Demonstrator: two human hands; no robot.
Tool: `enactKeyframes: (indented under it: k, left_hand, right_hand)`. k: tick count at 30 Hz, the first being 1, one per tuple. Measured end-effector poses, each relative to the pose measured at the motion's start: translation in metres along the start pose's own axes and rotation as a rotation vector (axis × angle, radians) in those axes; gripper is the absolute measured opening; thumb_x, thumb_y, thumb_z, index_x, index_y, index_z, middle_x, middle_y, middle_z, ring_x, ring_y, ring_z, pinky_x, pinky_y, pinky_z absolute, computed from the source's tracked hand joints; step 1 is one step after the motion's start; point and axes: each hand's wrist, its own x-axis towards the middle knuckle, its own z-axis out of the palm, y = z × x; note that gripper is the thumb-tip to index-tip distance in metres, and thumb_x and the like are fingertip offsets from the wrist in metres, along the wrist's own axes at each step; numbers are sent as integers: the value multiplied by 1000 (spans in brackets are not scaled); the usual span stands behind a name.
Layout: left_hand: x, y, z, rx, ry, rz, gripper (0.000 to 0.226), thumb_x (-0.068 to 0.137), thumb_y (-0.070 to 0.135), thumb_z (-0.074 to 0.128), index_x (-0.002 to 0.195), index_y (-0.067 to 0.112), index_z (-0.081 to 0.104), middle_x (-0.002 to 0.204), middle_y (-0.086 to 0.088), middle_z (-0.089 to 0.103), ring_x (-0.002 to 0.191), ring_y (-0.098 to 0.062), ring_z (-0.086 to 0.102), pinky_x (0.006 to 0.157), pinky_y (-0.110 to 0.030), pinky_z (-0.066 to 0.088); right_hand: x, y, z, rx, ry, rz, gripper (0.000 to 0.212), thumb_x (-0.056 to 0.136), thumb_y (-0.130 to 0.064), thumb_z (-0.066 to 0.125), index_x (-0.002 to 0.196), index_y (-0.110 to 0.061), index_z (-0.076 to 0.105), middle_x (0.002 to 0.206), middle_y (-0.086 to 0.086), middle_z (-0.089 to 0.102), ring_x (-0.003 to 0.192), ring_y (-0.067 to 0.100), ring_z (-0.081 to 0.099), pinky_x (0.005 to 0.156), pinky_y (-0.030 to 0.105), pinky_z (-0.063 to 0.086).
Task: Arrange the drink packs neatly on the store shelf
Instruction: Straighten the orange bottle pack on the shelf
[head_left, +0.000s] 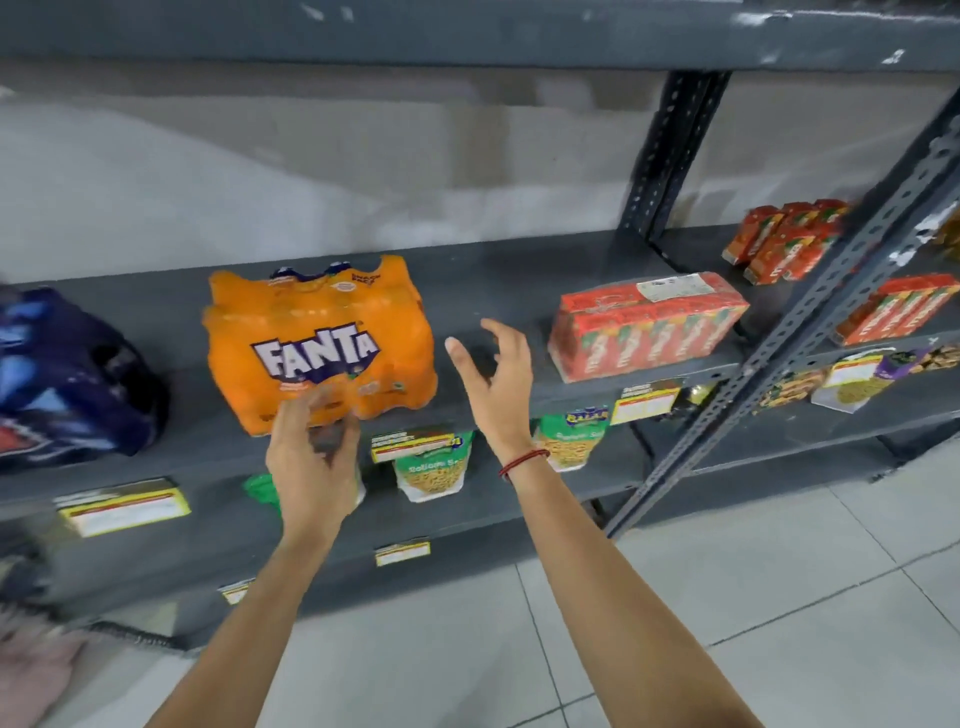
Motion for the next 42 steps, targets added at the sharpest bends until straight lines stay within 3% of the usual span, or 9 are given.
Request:
enactKeyframes:
  k: [3, 5, 9, 12, 17, 24, 29, 39, 42]
  left_hand:
    - [12, -20, -32, 5, 124, -68, 42, 79, 24, 74, 115, 19, 55, 107, 6, 51, 88, -11, 60, 67, -5, 48]
    - [21, -34, -45, 19, 168, -130, 60, 72, 26, 80, 122, 18, 48, 114, 5, 45, 104, -18, 56, 75, -13, 49]
    - [39, -53, -54, 10, -1, -260, 91, 68, 32, 81, 142, 14, 31, 142, -8, 41, 127, -21, 46, 100, -37, 45]
    - [46, -59, -53, -28, -137, -277, 84, 74, 33, 76, 143, 18, 30, 140, -5, 50, 122, -19, 52, 95, -32, 47]
    - [46, -58, -46, -75, -24, -285, 70, 81, 33, 69, 140, 13, 37, 135, -8, 56, 118, -21, 57, 88, -24, 46]
    - [43, -55, -39, -78, -21, -275, 67, 83, 31, 69, 139, 11, 39, 133, -9, 57, 116, -21, 57, 87, -23, 46]
    - [38, -44, -22, -94, -50, -277, 64, 82, 32, 69, 137, 12, 42, 130, -6, 59, 108, -10, 57, 78, -8, 43]
    - [30, -34, 5, -103, -40, -287, 66, 81, 36, 69, 136, 13, 43, 133, -8, 57, 118, -25, 58, 93, -35, 48]
    - [31, -35, 5, -119, -34, -288, 66, 79, 37, 70, 136, 14, 43, 133, -8, 58, 118, -24, 58, 91, -33, 48]
  right_hand:
    - [-8, -2, 27, 54, -105, 78, 60, 79, -46, 67, 128, -18, 47, 131, 2, 49, 122, 17, 46, 100, 34, 44]
    - [-12, -1, 40, 72, -152, 112, 65, 79, -49, 67, 132, -19, 43, 134, 2, 46, 124, 16, 46, 99, 30, 44]
    - [-15, 0, 54, 67, -189, 126, 63, 81, -46, 65, 132, -18, 41, 133, 4, 51, 119, 17, 52, 84, 16, 46]
    - [-14, 2, 56, 30, -197, 120, 61, 83, -44, 63, 133, -15, 41, 133, 7, 53, 118, 20, 54, 92, 31, 51]
    - [-10, 3, 53, -25, -230, 94, 61, 84, -45, 62, 133, -16, 40, 133, 7, 54, 117, 20, 54, 87, 23, 46]
    - [-6, 6, 44, -42, -219, 103, 61, 84, -44, 62, 133, -14, 41, 133, 8, 54, 118, 22, 55, 91, 30, 49]
    - [-1, 11, 20, -56, -182, 116, 61, 84, -40, 64, 133, -11, 42, 131, 10, 55, 117, 23, 57, 94, 36, 53]
    - [8, 11, -8, -56, -188, 176, 60, 86, -33, 64, 135, -9, 40, 135, 13, 54, 120, 27, 56, 96, 46, 51]
    - [10, 9, -9, -59, -211, 190, 61, 86, -33, 64, 136, -9, 38, 136, 13, 53, 121, 27, 55, 97, 46, 50]
